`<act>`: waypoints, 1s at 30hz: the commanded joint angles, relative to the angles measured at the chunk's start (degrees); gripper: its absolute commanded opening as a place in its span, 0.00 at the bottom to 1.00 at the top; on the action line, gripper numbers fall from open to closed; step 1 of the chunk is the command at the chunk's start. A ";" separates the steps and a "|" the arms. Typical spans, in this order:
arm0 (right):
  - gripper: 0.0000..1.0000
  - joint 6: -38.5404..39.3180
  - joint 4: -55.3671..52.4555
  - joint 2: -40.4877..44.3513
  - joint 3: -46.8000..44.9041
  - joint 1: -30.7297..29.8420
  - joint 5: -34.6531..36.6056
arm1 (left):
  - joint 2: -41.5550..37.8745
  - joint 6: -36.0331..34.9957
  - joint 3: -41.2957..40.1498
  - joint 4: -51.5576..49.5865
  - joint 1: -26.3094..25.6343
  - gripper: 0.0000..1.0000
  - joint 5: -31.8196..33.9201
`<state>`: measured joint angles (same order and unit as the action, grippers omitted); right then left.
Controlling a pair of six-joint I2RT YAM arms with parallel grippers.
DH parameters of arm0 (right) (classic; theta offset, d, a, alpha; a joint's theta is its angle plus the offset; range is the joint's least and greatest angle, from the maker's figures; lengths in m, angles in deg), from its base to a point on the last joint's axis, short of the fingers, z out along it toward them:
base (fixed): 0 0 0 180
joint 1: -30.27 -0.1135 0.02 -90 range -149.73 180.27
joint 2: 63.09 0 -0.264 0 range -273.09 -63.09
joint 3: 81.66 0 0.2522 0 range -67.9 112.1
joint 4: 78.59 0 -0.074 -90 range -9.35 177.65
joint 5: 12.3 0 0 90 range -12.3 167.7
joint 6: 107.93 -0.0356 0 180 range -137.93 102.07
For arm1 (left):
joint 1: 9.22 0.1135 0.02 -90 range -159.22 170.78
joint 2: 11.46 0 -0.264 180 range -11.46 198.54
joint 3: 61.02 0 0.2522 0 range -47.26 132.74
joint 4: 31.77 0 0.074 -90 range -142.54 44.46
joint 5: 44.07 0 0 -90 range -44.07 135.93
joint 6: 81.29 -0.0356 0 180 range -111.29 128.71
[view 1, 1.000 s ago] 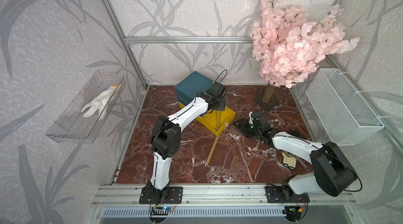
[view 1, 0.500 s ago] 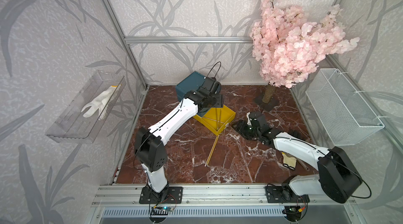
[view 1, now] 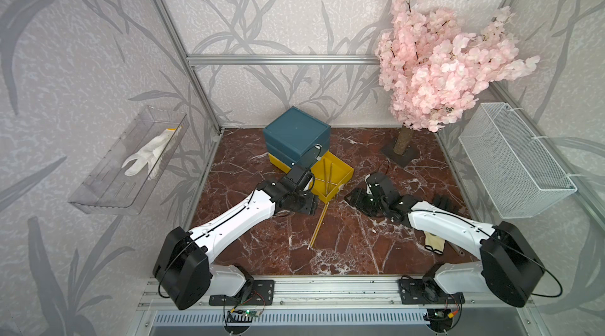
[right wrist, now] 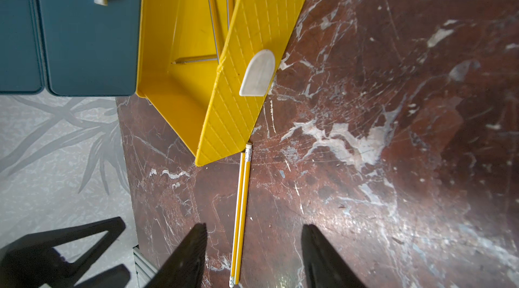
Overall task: Please place the pencils in the drawer according to their color
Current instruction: Pick up the pencil from the center of the board.
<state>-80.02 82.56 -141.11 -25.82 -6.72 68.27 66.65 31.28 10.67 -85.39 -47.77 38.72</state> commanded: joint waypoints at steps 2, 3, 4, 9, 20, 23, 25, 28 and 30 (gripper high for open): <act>0.58 -0.45 -0.82 -1.73 0.37 -0.31 0.98 | 2.97 -1.38 -0.98 1.35 -1.49 0.71 -1.47; 0.58 -0.65 -0.61 -2.00 0.37 -0.36 1.08 | 4.08 -1.39 -0.98 1.60 -1.79 0.70 -1.33; 0.58 -0.84 -0.43 -2.26 0.31 -0.36 1.08 | 4.93 -1.39 -0.99 1.90 -2.01 0.69 -1.41; 0.58 -1.35 0.06 -2.97 0.28 -0.35 1.33 | 10.06 -1.34 0.16 1.35 -3.67 0.67 0.65; 0.58 -1.15 -0.01 -3.03 0.61 -0.27 1.52 | 15.80 -1.56 0.43 1.01 -5.05 0.64 3.33; 0.58 -1.02 -0.02 -3.08 0.72 -0.27 1.56 | 16.59 -1.75 0.35 1.25 -5.14 0.64 3.44; 0.58 -0.95 -0.01 -3.09 0.89 -0.14 1.61 | 17.12 -1.82 0.43 1.24 -5.15 0.63 3.53; 0.57 -0.88 0.03 -3.11 1.01 -0.17 1.61 | 17.84 -1.91 0.44 1.27 -5.18 0.63 3.50; 0.58 -0.92 0.07 -3.19 1.07 -0.18 1.60 | 18.41 -1.91 0.54 1.06 -5.27 0.63 3.59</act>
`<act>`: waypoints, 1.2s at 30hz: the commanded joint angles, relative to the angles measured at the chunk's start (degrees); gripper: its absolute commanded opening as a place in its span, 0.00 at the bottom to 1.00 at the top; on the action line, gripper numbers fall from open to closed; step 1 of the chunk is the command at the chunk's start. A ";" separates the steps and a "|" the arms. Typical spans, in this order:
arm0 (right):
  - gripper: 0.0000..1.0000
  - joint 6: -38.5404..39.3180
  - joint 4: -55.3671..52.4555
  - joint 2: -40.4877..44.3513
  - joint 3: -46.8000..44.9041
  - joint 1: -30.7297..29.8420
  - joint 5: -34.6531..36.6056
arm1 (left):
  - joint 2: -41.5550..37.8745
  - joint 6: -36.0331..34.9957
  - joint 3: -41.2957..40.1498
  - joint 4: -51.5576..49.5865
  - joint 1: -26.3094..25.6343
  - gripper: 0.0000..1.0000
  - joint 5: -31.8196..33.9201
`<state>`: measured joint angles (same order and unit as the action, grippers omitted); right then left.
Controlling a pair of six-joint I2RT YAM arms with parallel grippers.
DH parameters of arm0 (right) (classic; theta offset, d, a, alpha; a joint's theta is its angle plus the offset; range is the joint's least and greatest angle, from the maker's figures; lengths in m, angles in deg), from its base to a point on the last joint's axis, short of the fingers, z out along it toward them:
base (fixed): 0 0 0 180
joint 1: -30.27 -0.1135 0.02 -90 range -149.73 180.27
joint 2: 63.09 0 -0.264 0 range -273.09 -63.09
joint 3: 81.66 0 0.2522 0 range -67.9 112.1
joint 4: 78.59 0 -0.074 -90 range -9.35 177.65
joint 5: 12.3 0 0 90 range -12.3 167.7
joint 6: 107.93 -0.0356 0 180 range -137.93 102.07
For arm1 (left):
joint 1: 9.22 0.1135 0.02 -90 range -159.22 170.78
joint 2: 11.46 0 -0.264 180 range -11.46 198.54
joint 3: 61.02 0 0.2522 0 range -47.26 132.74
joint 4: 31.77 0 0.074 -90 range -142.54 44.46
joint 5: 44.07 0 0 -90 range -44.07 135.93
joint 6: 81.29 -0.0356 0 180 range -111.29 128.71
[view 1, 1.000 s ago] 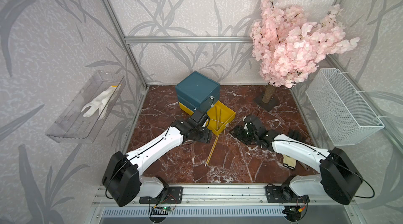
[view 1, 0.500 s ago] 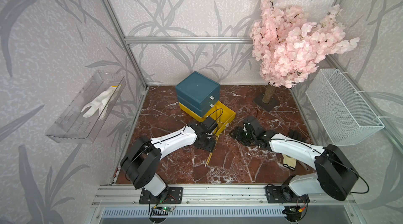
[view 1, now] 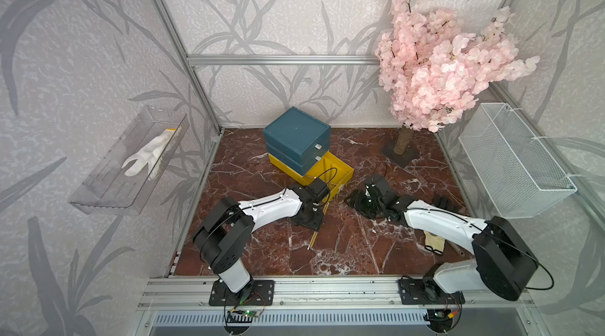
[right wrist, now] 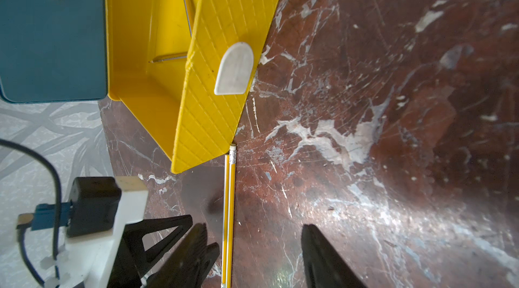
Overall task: Please place the pencils in the drawer according to their color
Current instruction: Pick up the pencil from the center of the board.
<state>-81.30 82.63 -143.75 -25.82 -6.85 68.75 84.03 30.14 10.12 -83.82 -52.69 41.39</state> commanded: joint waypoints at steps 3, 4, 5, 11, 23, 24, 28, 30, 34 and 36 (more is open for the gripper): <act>0.57 0.37 0.07 -0.55 1.10 -0.05 1.05 | 1.55 -0.86 1.19 -0.89 -0.50 0.62 0.95; 0.58 0.44 0.01 -0.55 1.07 -0.05 1.11 | 1.80 -0.86 1.24 -0.92 -0.69 0.62 1.09; 0.57 0.49 0.02 -0.55 1.14 -0.05 1.13 | 1.96 -0.86 1.39 -1.22 -0.73 0.61 1.32; 0.58 0.41 0.09 -0.64 1.16 0.05 1.12 | 4.19 -0.93 3.31 -4.39 -1.41 0.57 3.70; 0.57 0.68 0.18 -0.33 1.24 0.23 1.06 | 9.55 -0.16 6.48 -8.22 -2.68 0.53 6.26; 0.58 0.79 0.18 -0.22 1.25 0.30 1.05 | 9.88 -0.01 6.43 -8.21 -2.72 0.52 6.12; 0.57 0.84 0.17 -0.02 1.18 0.39 1.04 | 10.25 0.62 5.86 -7.98 -2.69 0.41 4.59; 0.58 0.88 0.20 0.19 1.23 0.39 1.04 | 10.25 0.97 5.51 -7.72 -2.64 0.35 3.79; 0.58 0.91 0.05 0.62 1.16 0.48 1.04 | 10.25 1.75 4.93 -7.62 -2.60 0.24 2.00; 0.58 0.96 0.02 0.75 1.19 0.61 1.04 | 10.25 1.86 4.69 -7.88 -2.59 0.19 1.20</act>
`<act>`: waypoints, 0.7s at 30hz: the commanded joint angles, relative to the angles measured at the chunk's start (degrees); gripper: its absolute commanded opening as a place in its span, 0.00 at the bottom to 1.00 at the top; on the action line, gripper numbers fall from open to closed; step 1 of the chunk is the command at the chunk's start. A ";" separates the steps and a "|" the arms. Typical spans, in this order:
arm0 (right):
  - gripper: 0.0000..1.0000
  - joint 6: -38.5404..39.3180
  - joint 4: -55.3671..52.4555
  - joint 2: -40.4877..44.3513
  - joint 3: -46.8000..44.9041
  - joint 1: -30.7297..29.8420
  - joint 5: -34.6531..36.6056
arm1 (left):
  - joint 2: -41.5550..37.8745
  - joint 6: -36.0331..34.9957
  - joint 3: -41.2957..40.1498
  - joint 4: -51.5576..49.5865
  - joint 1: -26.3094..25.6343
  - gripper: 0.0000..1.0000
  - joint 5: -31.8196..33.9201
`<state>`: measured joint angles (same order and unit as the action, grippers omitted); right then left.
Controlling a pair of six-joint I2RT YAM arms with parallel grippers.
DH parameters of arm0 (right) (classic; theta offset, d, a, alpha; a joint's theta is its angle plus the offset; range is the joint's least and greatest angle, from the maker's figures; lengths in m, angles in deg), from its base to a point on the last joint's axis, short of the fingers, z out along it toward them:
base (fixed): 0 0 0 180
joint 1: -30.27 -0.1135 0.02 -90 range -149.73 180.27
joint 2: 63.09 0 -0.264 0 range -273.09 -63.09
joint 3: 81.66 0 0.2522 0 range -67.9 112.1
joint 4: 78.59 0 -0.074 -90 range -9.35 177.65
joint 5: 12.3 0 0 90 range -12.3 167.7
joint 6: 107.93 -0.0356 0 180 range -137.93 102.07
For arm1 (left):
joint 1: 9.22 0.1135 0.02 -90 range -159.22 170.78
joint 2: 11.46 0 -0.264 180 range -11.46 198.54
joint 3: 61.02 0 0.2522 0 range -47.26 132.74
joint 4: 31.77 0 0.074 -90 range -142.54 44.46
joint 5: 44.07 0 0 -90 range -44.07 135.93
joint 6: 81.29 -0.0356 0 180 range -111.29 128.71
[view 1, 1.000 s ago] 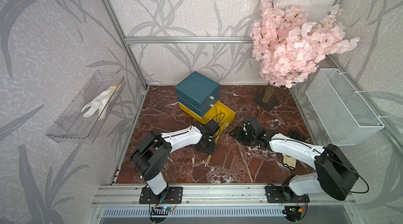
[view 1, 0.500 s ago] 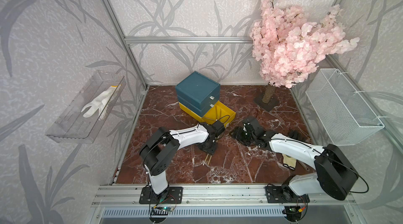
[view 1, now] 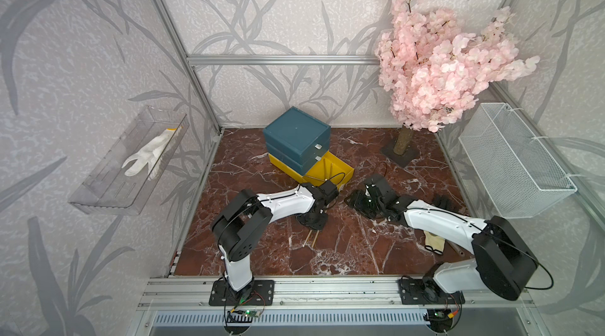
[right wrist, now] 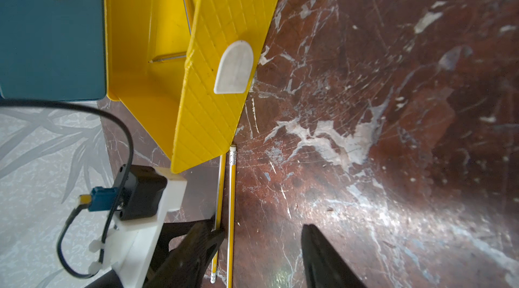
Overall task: Please place the pencils in the drawer according to their color
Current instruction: Pick up the pencil from the center of the board.
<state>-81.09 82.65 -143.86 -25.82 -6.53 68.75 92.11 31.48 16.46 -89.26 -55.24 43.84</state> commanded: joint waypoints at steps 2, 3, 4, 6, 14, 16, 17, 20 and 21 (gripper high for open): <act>0.58 0.76 -0.05 1.05 1.20 0.32 1.12 | 2.20 0.66 -1.85 -2.78 -0.02 0.13 -2.26; 0.58 0.73 -0.10 1.19 1.23 0.41 1.06 | 2.19 0.61 -1.98 -2.98 0.05 0.10 -2.89; 0.58 0.74 -0.06 1.30 1.24 0.48 1.04 | 2.16 0.61 -2.10 -3.17 -0.03 0.06 -3.54; 0.58 0.74 -0.09 1.41 1.24 0.56 1.04 | 2.23 0.61 -2.29 -3.59 0.09 0.00 -4.94; 0.58 0.61 0.20 1.32 1.42 1.00 0.70 | -3.08 1.96 -4.95 -4.34 0.21 0.00 -7.78; 0.57 0.50 0.59 1.02 1.55 1.19 0.47 | -5.79 2.65 -5.49 -4.52 0.31 0.00 -6.97; 0.58 0.50 0.77 0.91 1.53 1.26 0.34 | -6.88 2.93 -5.75 -4.62 0.29 0.00 -6.58; 0.58 0.59 1.13 0.35 1.85 1.37 0.01 | -9.98 3.71 -6.10 -4.98 0.52 0.00 -5.29; 0.58 0.57 1.21 0.18 1.95 1.38 -0.10 | -11.00 3.92 -6.22 -5.10 0.59 0.00 -5.04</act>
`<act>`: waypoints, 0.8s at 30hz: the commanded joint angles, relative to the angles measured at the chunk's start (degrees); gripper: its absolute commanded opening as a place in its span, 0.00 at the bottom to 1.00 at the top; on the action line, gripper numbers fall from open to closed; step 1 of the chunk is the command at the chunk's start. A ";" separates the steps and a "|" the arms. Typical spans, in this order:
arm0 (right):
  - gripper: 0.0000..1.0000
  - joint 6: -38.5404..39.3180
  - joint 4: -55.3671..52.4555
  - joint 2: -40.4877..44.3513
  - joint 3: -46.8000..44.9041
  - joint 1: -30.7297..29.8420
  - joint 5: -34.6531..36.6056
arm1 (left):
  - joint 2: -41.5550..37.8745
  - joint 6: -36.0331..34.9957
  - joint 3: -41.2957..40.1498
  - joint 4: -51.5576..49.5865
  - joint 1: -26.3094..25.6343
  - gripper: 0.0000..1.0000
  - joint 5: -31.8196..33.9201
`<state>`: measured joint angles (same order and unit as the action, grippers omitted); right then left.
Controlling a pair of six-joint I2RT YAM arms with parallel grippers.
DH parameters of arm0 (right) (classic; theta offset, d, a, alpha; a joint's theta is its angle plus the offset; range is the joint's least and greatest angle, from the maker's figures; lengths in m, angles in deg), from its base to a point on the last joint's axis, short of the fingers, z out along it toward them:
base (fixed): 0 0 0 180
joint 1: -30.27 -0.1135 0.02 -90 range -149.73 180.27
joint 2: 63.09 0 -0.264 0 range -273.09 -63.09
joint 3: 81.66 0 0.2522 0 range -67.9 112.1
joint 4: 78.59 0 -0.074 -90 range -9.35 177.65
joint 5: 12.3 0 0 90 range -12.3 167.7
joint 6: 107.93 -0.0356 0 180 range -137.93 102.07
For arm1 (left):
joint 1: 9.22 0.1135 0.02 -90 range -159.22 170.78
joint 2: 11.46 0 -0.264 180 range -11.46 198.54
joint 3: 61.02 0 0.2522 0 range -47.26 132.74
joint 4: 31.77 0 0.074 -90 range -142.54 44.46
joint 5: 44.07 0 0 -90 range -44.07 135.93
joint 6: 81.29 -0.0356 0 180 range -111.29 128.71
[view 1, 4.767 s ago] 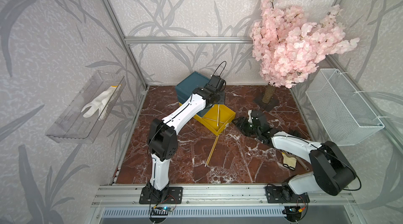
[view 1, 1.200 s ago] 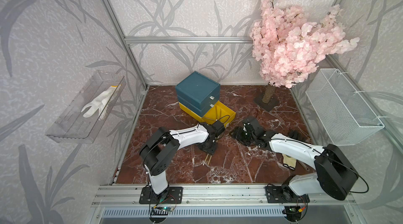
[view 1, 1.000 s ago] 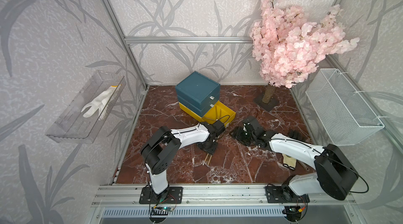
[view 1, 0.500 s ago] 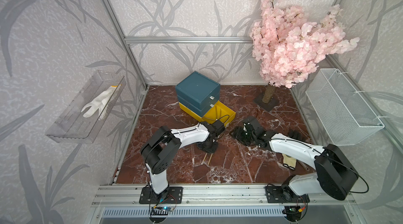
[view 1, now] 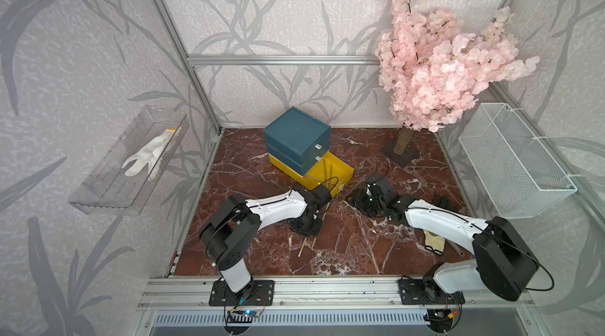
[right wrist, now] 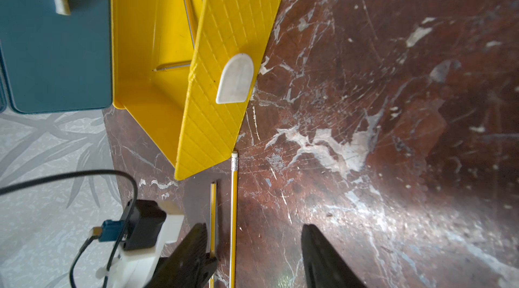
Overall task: Please place the pencils in the drawer according to their color
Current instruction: Pick up the pencil from the center of the board.
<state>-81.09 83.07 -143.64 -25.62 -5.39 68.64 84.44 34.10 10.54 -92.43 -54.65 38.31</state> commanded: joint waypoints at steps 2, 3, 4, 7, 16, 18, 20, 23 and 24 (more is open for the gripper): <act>0.58 0.51 0.98 -0.26 1.90 0.24 -0.08 | -5.24 1.86 -0.51 -2.06 0.18 0.00 1.23; 0.58 0.42 1.15 -0.31 1.93 0.33 -0.17 | -6.57 2.24 -0.62 -2.10 0.31 0.00 1.39; 0.57 0.47 1.23 -0.39 2.05 0.41 -0.23 | -7.88 2.58 -0.60 -2.14 0.42 0.00 1.52; 0.58 0.28 1.71 -0.57 2.10 0.76 -0.52 | -12.43 3.63 -0.41 -1.48 0.64 0.00 2.37; 0.58 -1.59 5.10 -1.54 1.41 2.47 -1.66 | -17.58 7.34 6.97 8.10 2.79 0.00 7.13; 0.58 -2.29 6.29 -1.54 0.73 2.91 -1.66 | -16.04 7.29 9.31 11.32 3.19 0.00 7.26; 0.58 -2.76 7.10 -1.61 0.16 3.23 -1.49 | -12.92 6.40 12.80 12.87 3.46 0.00 7.15; 0.58 -3.09 7.56 -1.57 -0.51 3.66 -0.97 | -7.35 3.62 18.69 13.93 3.75 0.00 7.95; 0.58 -3.10 7.80 -1.54 -0.76 3.75 -0.88 | -5.47 2.75 20.51 14.59 4.06 0.00 8.06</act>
<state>-83.29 89.17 -144.82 -25.34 -2.02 67.19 75.22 39.39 27.43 -81.61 -51.09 44.67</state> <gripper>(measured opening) 0.576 0.058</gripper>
